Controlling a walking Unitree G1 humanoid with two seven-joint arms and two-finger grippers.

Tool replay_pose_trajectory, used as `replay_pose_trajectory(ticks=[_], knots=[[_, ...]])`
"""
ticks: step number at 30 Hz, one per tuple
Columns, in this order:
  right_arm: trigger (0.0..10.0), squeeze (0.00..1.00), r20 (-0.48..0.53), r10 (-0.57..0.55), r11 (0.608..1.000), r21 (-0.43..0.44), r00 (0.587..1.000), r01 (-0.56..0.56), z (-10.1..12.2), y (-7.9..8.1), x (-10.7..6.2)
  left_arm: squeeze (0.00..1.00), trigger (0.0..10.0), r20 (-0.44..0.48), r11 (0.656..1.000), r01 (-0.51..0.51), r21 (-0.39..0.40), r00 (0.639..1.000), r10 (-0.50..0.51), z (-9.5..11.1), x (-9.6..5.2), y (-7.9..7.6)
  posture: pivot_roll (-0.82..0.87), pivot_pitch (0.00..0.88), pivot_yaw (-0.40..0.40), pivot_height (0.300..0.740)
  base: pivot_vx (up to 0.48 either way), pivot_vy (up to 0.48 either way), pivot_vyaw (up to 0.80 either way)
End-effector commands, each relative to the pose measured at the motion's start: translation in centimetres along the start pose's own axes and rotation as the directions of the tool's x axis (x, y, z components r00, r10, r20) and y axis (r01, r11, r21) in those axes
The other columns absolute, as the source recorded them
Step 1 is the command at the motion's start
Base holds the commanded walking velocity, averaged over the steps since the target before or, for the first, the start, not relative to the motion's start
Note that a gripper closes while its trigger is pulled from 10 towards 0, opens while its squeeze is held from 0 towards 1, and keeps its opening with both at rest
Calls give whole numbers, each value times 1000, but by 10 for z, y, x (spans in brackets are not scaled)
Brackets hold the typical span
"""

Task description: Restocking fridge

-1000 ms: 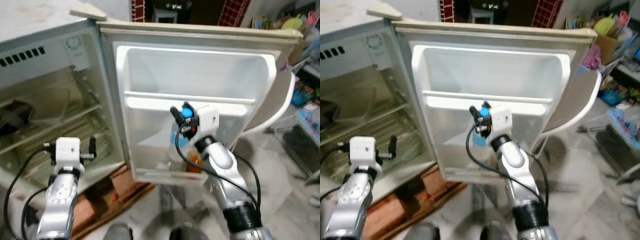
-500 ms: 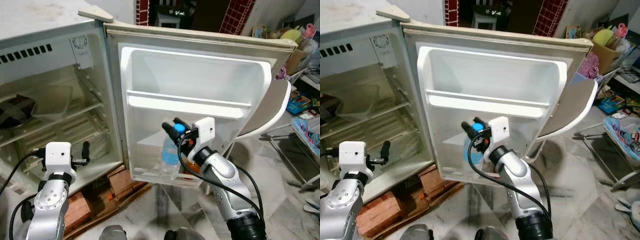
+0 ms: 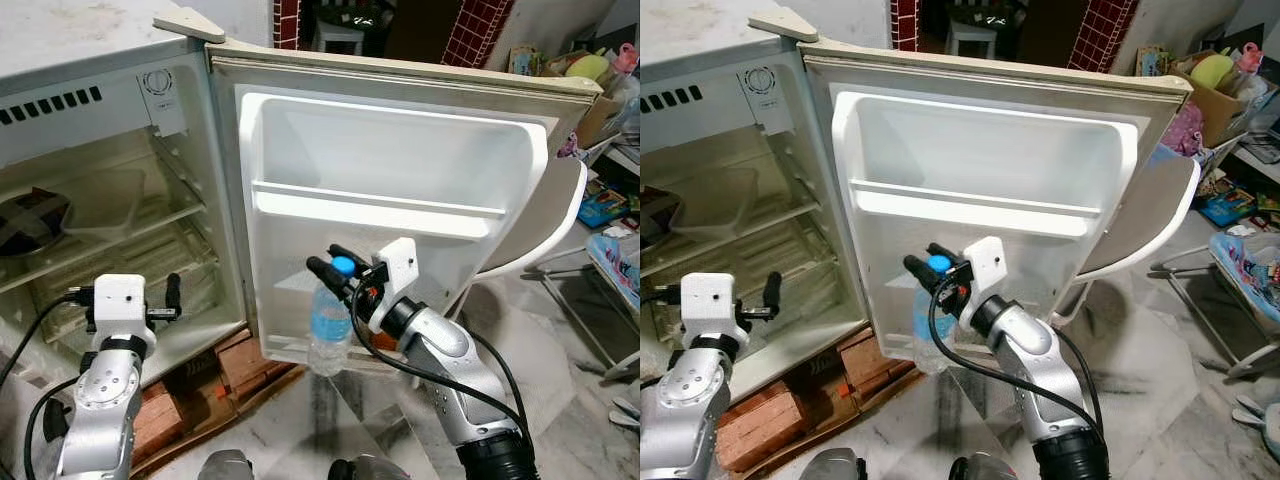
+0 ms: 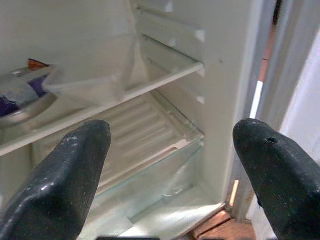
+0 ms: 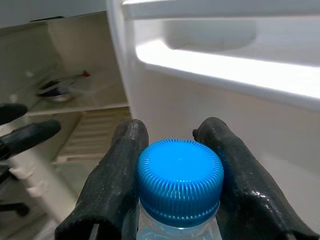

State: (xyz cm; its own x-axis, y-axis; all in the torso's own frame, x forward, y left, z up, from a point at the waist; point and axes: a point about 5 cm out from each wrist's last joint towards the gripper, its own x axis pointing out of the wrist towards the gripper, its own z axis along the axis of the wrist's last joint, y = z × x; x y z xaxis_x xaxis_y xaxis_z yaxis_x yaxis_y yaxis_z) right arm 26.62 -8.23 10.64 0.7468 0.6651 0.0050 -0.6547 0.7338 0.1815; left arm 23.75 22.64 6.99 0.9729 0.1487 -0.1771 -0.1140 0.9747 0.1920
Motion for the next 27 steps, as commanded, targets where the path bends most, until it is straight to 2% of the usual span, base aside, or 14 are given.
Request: replay_pose_trajectory(ticks=[1,11,27], knots=[[10000,0,20,-5,999,-35,1000,6,4,0,3,0,10000,-7,1000,13,14,1000,-13,-1,0,-4,144,42,-66,740,0,0,0],[10000,0,52,-44,998,-40,998,46,4,0,5,0,10000,-15,999,23,33,1000,-23,-1,1,-6,147,53,-59,736,0,0,0],[10000,0,65,-57,998,-38,996,60,3,1,5,0,10000,-19,998,43,48,999,-42,-2,2,-9,146,59,-49,635,0,0,0]])
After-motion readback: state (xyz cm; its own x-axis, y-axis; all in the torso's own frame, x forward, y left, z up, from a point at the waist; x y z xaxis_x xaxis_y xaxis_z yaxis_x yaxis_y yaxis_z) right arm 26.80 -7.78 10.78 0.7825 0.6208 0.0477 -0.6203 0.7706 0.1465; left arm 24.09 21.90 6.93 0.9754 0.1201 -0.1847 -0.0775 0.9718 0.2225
